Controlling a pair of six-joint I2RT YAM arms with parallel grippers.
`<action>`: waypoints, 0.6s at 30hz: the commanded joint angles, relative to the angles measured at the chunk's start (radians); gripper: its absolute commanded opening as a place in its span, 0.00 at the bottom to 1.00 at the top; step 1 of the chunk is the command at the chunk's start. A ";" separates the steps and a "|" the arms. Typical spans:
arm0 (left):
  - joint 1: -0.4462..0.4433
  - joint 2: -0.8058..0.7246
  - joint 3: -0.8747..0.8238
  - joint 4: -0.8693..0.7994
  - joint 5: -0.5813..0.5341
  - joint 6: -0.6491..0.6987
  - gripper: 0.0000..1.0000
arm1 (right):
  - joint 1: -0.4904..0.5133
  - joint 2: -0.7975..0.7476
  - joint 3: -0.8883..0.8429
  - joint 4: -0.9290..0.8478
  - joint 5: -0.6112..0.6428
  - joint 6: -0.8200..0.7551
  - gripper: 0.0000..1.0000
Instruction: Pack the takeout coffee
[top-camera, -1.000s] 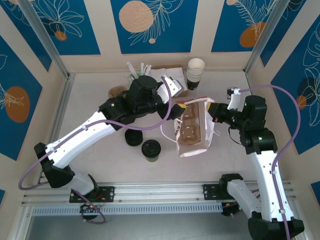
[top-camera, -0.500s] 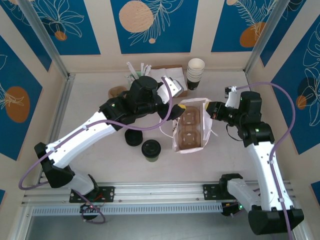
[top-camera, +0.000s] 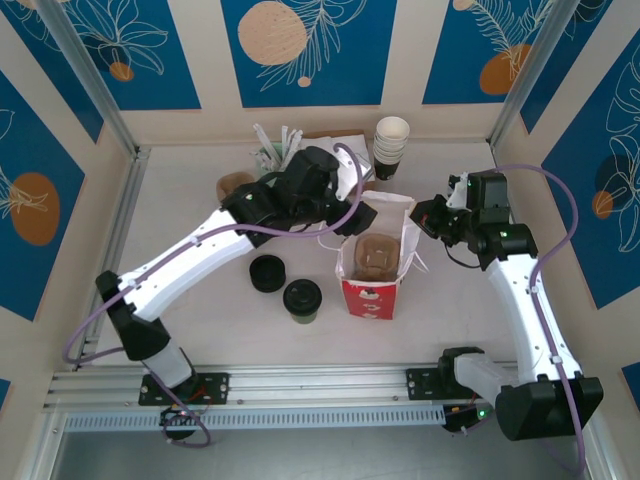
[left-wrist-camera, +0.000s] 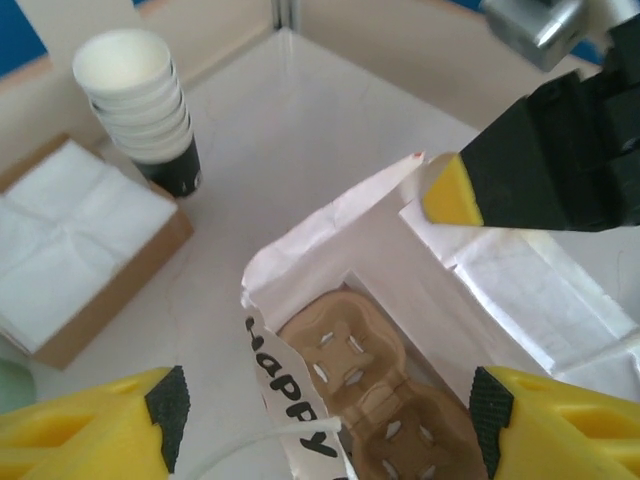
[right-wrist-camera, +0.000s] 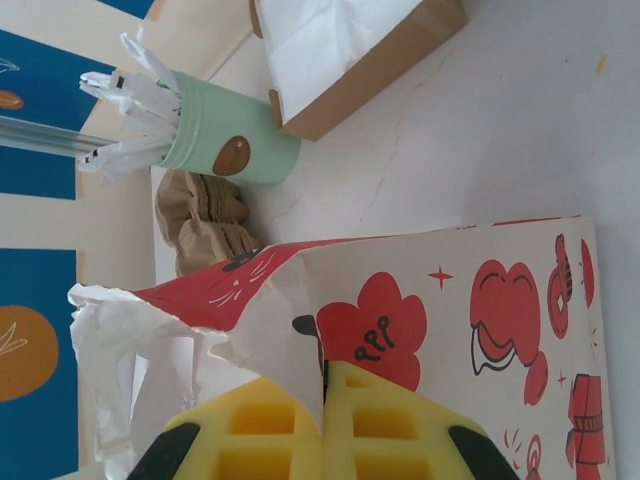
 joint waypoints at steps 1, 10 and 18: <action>-0.001 0.058 0.062 -0.104 -0.058 -0.096 0.72 | -0.006 0.001 -0.005 0.007 -0.004 0.053 0.00; -0.011 0.183 0.159 -0.246 -0.171 -0.154 0.59 | -0.015 0.002 -0.019 0.003 -0.005 0.038 0.00; -0.009 0.191 0.162 -0.237 -0.162 -0.173 0.28 | -0.024 -0.005 -0.029 0.001 -0.003 0.017 0.01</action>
